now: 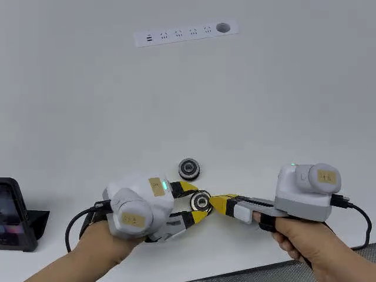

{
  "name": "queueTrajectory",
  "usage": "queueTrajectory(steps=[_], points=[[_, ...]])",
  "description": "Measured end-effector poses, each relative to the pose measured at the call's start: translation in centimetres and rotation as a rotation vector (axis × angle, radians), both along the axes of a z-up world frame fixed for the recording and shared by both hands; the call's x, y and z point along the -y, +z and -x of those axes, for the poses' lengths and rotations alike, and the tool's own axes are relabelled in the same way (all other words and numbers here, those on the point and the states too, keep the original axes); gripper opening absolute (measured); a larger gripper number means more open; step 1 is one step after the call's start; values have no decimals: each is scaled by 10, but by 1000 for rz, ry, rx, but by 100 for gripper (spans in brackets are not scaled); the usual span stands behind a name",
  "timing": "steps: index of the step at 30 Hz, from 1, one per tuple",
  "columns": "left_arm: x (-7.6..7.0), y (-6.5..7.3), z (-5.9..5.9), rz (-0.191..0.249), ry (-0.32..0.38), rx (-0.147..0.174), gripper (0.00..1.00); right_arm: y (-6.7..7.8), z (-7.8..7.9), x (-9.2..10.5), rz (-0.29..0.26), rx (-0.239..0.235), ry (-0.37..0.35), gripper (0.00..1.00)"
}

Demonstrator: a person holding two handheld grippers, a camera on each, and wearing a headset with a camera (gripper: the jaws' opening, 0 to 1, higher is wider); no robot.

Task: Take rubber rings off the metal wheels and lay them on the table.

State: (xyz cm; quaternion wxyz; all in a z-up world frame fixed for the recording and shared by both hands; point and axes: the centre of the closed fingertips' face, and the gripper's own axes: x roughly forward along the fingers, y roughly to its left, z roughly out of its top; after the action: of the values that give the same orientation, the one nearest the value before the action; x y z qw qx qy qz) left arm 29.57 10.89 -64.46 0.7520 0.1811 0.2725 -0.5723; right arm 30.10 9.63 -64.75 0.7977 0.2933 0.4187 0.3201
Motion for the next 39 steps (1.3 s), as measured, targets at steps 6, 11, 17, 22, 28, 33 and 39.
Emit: queueTrajectory(steps=[6,11,17,22,28,33,39], points=[[-4,-2,1,-1,7,1,37,7,0,-2,-17,8,2,2],[-9,-4,0,-4,21,4,43,13,0,-4,-33,13,7,2],[-15,-7,0,-6,40,-2,50,21,0,-5,-54,19,-1,2],[-18,-7,1,-1,55,-7,55,23,2,0,-57,20,-15,2],[-21,-7,1,6,66,-10,56,22,-1,16,-45,23,-53,2],[-22,-8,2,5,69,-12,55,19,-7,36,-30,22,-109,2],[-23,-8,2,3,74,-17,54,12,-13,53,-3,16,-143,2]])
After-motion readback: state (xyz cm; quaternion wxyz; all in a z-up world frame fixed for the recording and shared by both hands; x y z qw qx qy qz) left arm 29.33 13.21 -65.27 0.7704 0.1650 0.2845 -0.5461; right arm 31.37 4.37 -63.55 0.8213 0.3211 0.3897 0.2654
